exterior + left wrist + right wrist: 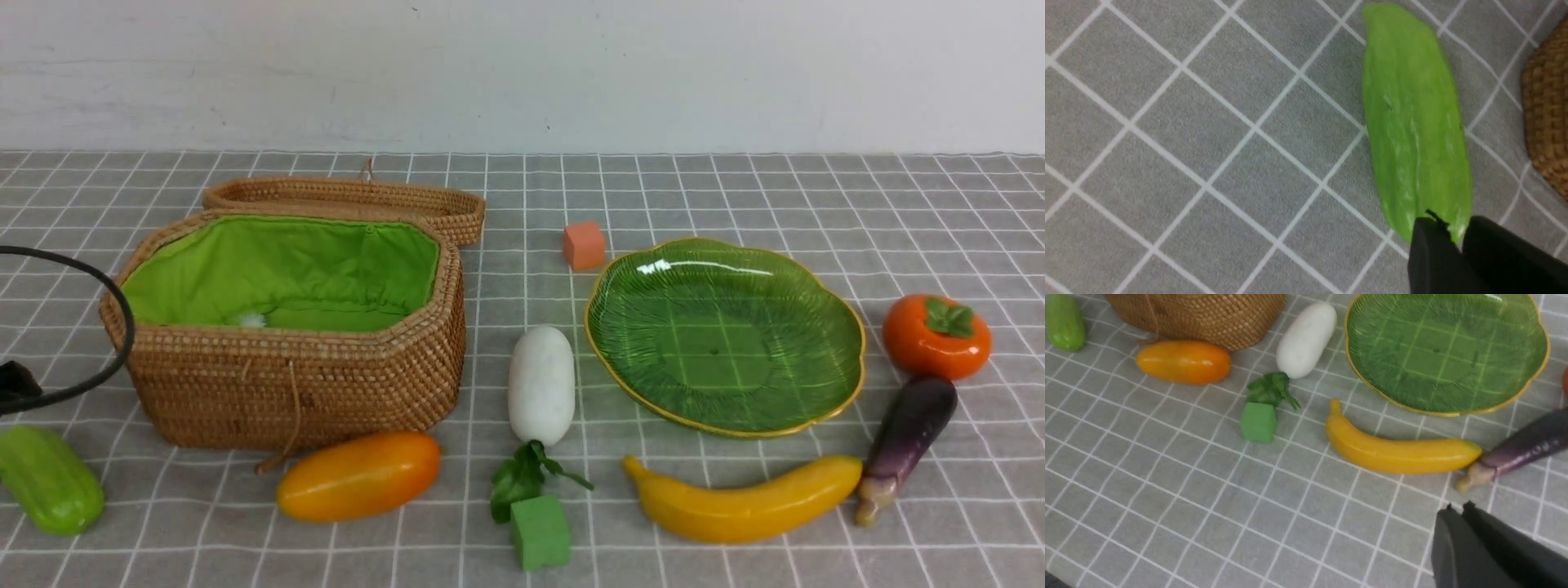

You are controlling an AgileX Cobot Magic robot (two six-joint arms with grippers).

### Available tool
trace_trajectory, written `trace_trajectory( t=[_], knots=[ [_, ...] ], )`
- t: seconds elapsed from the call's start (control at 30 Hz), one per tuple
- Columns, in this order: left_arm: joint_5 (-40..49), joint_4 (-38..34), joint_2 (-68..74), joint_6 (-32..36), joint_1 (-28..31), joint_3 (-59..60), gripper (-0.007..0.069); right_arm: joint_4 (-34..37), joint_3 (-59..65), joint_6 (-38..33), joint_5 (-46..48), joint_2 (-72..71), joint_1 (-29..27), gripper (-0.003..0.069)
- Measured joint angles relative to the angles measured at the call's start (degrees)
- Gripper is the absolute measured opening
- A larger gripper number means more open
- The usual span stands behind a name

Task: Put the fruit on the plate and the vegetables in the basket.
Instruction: Take a chayote with your left arm and place it on the basket on the left.

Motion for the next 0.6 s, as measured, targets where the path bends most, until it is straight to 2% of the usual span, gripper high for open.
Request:
trace_trajectory(
  t=[0.13,0.23,0.33,0.5,0.6],
  knots=[
    [-5.05,-0.31,4.35,-0.14,0.00,0.00,0.0359,10.85,0.00,-10.77,-3.62,0.00,0.00,0.0025],
    [-11.64,-0.61,8.06,-0.14,0.00,0.00,0.0551,22.79,0.00,-22.82,-4.84,0.00,0.00,0.0029],
    [-16.13,-0.61,11.50,-0.14,0.00,-0.05,0.0631,30.78,-0.02,-30.57,-4.84,0.00,0.00,0.0032],
    [-18.88,-0.61,16.60,-0.14,0.00,-0.05,0.0631,35.90,-0.07,-36.96,-4.84,0.00,0.00,0.0035],
    [-19.73,-0.31,19.69,-0.14,0.00,-0.35,0.0560,36.81,-0.07,-38.61,-4.88,0.00,0.00,0.0034]
  ],
)
